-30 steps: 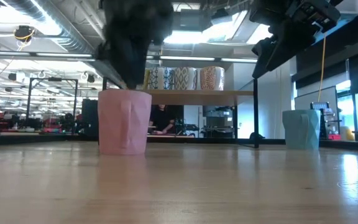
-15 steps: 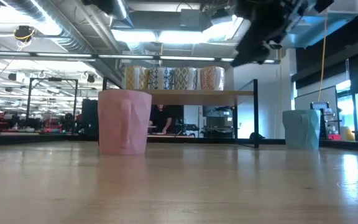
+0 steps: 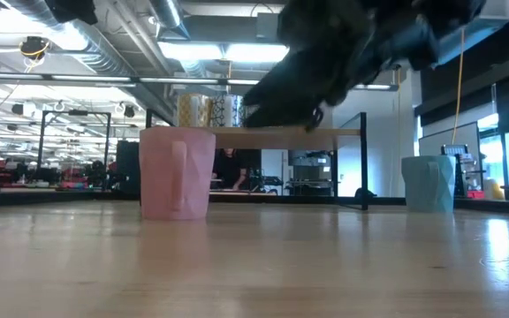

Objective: Place coffee mugs
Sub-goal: Put the pink mug on the shelf

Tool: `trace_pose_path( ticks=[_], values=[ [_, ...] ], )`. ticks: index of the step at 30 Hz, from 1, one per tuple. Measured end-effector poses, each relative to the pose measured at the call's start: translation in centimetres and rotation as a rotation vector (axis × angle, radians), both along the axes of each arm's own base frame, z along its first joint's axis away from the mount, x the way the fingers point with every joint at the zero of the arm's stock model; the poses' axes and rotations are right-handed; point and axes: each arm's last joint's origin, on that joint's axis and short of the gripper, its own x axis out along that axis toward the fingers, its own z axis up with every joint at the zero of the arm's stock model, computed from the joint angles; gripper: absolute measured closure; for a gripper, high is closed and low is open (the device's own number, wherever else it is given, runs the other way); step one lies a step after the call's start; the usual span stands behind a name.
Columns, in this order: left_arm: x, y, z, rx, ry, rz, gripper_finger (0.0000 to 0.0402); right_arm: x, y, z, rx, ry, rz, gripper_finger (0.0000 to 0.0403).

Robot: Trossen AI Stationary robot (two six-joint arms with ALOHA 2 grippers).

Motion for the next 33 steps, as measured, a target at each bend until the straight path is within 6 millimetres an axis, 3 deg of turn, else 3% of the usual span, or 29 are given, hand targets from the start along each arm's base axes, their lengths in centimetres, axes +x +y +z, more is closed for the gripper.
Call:
trace_pose_path(
  ticks=[5,12,27,33],
  values=[
    [-0.3,0.1,0.0,-0.004,-0.01,0.002,0.0298,1.6,0.2,-2.7,0.022,-0.023,-0.011,0.0173],
    [-0.1,0.0,-0.1,0.0,-0.006,-0.016,0.0298,3.9,0.7,-4.8,0.019,-0.019,-0.016,0.0173],
    [-0.1,0.0,0.0,0.003,-0.006,-0.024,0.0298,7.2,1.3,-5.8,0.022,-0.078,-0.035,0.0176],
    [-0.1,0.0,0.0,0.003,-0.006,-0.025,0.0298,7.5,1.3,-6.4,0.035,-0.107,-0.052,0.0235]
  ],
)
